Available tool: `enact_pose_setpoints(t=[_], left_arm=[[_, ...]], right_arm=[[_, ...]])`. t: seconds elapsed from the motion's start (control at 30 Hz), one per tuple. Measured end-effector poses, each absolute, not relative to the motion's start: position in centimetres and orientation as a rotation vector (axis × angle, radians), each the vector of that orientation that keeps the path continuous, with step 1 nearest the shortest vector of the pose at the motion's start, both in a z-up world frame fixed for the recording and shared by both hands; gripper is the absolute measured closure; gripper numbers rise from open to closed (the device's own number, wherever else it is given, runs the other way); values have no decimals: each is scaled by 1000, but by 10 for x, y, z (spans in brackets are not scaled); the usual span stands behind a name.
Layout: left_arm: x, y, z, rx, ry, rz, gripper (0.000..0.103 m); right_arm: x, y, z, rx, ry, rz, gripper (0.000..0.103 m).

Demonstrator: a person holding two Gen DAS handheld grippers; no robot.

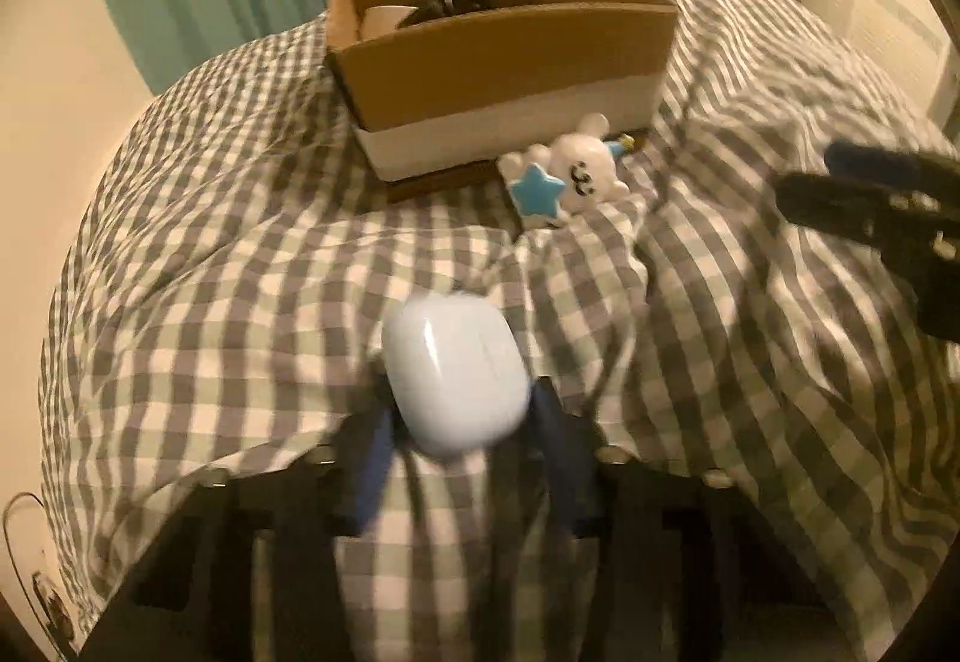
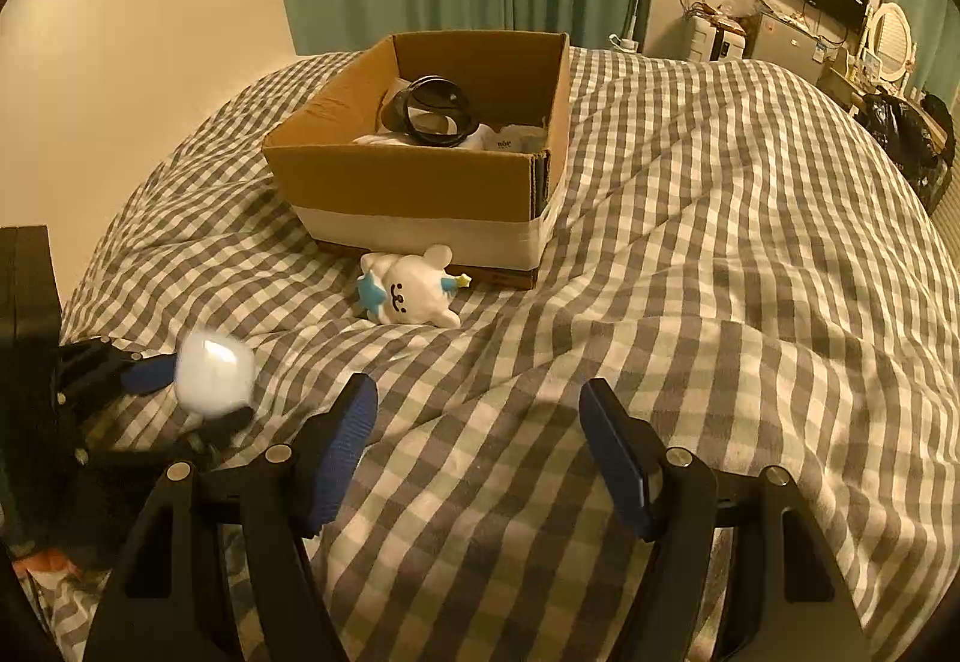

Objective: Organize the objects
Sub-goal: 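Lower the left tool onto the white round case and close on it, then grasp the white plush toy with the right tool while the left tool holds the case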

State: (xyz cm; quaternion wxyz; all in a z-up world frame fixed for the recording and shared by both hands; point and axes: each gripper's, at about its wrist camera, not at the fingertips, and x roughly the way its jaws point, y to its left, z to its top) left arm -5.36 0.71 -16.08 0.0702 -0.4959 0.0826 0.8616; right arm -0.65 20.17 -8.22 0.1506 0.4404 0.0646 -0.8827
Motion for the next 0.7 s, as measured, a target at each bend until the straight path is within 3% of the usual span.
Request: enact_pose_setpoints(t=[0.2, 0.5, 0.7], left_arm=[[-55, -17, -138, -1428, 79, 2593, 74], [-73, -33, -110, -1334, 103, 2672, 81], [-102, -29, -121, -1360, 114, 2658, 81]], right_arm=[[-6, 201, -82, 1267, 191, -2533, 33], [-16, 184, -86, 1281, 244, -2520, 33], [-36, 165, -91, 1301, 263, -2507, 23]])
